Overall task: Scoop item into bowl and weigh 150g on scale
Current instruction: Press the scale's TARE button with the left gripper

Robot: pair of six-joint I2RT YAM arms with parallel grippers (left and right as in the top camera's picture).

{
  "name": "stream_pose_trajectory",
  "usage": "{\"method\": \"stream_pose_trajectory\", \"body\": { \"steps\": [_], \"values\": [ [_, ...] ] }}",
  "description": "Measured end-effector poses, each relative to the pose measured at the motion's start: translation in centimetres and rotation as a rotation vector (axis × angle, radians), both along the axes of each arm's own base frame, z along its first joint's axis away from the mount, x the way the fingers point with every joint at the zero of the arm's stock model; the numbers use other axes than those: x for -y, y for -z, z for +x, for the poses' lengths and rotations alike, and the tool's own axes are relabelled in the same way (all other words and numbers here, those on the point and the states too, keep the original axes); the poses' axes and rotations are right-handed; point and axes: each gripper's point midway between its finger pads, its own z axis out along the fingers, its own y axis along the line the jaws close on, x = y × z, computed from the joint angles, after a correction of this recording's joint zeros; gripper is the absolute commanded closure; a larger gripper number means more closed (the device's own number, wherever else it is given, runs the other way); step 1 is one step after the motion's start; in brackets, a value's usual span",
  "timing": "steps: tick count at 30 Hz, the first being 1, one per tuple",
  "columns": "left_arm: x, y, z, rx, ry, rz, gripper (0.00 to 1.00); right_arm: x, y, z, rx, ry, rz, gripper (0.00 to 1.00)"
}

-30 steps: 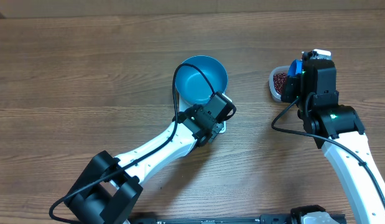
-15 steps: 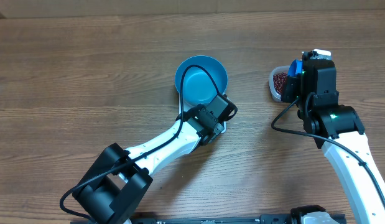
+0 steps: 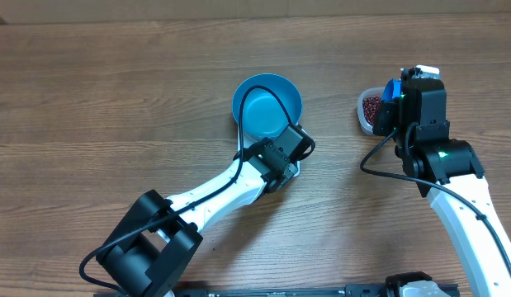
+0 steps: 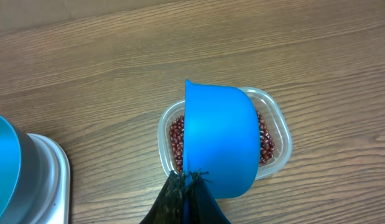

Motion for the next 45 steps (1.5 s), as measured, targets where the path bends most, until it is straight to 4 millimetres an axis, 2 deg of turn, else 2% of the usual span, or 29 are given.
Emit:
{"method": "stream_pose_trajectory", "body": {
  "steps": [12, 17, 45],
  "values": [
    [-0.1, 0.7, -0.2, 0.005, 0.025, 0.007, 0.95, 0.0, -0.1, 0.1, 0.006, 0.001, 0.002, 0.96],
    [-0.1, 2.1, -0.2, -0.01, 0.055, 0.041, 0.96, 0.0, -0.1, 0.1, 0.006, 0.001, 0.002, 0.96],
    [0.2, 2.5, 0.1, 0.008, 0.105, 0.061, 0.95, 0.0, -0.1, 0.1, 0.006, 0.001, 0.002, 0.96]
  ]
}}
